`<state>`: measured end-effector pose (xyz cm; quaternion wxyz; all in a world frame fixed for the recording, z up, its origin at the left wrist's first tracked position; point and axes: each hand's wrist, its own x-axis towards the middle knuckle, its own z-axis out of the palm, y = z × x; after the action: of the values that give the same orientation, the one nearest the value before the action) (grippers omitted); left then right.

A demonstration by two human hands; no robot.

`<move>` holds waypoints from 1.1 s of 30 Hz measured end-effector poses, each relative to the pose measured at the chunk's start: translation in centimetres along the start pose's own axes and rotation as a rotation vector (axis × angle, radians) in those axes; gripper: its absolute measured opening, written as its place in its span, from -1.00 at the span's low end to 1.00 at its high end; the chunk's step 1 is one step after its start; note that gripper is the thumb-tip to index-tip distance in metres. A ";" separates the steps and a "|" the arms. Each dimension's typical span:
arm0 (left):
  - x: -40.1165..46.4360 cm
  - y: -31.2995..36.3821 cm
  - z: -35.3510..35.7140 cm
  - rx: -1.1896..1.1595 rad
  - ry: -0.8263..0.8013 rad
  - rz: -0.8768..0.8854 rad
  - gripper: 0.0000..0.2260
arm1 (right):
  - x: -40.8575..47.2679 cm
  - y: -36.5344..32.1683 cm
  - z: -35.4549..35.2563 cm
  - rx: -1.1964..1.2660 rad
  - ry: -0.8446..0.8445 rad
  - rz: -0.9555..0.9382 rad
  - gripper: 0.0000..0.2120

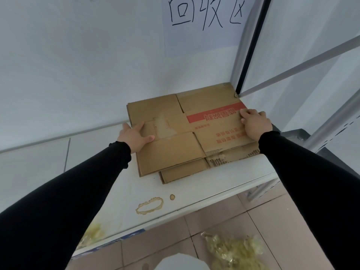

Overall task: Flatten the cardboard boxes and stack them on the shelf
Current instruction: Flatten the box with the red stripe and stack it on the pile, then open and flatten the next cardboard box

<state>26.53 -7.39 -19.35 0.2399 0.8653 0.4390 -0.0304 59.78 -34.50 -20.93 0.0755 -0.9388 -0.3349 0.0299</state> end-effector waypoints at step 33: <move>-34.2 -47.8 -25.2 0.284 0.567 -0.157 -0.27 | -32.1 -70.9 -2.0 0.263 -0.178 -1.156 -0.52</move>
<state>-35.37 2.11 -6.69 -0.0182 0.8278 0.5449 0.1325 -9.12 -0.84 -7.33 0.1666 -0.5810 -0.7898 0.1038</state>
